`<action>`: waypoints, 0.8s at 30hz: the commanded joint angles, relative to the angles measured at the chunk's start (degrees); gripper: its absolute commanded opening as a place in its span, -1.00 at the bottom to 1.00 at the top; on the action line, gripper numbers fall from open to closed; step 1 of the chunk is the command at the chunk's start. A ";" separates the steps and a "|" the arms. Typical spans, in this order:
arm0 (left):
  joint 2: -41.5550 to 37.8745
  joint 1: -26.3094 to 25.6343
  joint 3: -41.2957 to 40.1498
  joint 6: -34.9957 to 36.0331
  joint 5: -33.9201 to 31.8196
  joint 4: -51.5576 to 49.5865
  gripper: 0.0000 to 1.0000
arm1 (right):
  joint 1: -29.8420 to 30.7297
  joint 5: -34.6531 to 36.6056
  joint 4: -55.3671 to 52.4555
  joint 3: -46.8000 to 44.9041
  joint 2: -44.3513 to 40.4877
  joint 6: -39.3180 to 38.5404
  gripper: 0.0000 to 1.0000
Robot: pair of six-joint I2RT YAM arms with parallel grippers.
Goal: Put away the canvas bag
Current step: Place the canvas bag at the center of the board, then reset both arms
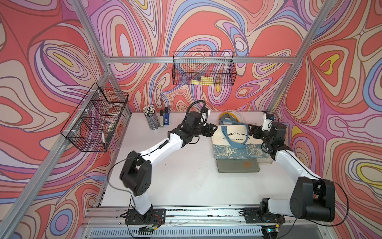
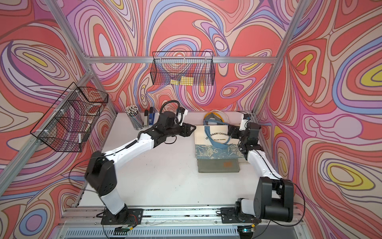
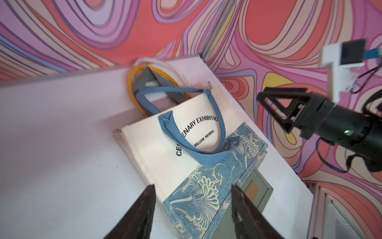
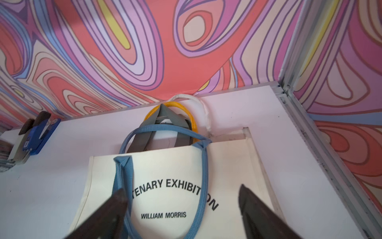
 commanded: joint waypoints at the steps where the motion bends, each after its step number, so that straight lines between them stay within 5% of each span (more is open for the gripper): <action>1: -8.00 2.61 -14.36 9.71 -17.44 3.72 0.66 | 2.53 3.90 8.22 -7.30 0.93 -0.97 0.97; 4: -19.02 5.51 -29.59 13.60 -27.94 9.30 0.96 | 5.67 8.34 19.96 -14.73 3.43 -3.50 0.97; 6: -24.98 8.42 -38.47 15.88 -32.79 14.49 0.99 | 7.04 11.48 27.78 -17.83 6.53 -5.09 0.97; 11: -32.46 20.79 -55.26 15.81 -31.26 24.75 0.98 | 8.60 14.08 41.84 -20.30 12.33 -8.58 0.97; 17: -21.47 28.75 -61.95 13.80 -25.87 47.04 0.99 | 9.04 13.74 55.07 -22.99 20.88 -9.32 0.97; 19: -19.87 29.25 -56.38 16.56 -22.88 37.54 0.98 | 8.89 13.25 49.87 -21.05 20.35 -8.78 0.97; 21: -15.35 29.60 -59.29 21.21 -20.63 50.41 0.99 | 8.42 12.66 48.48 -20.27 20.45 -8.37 0.97; 24: -7.42 33.84 -59.74 17.93 -15.10 57.68 0.98 | 8.26 12.48 48.74 -20.19 20.61 -8.31 0.97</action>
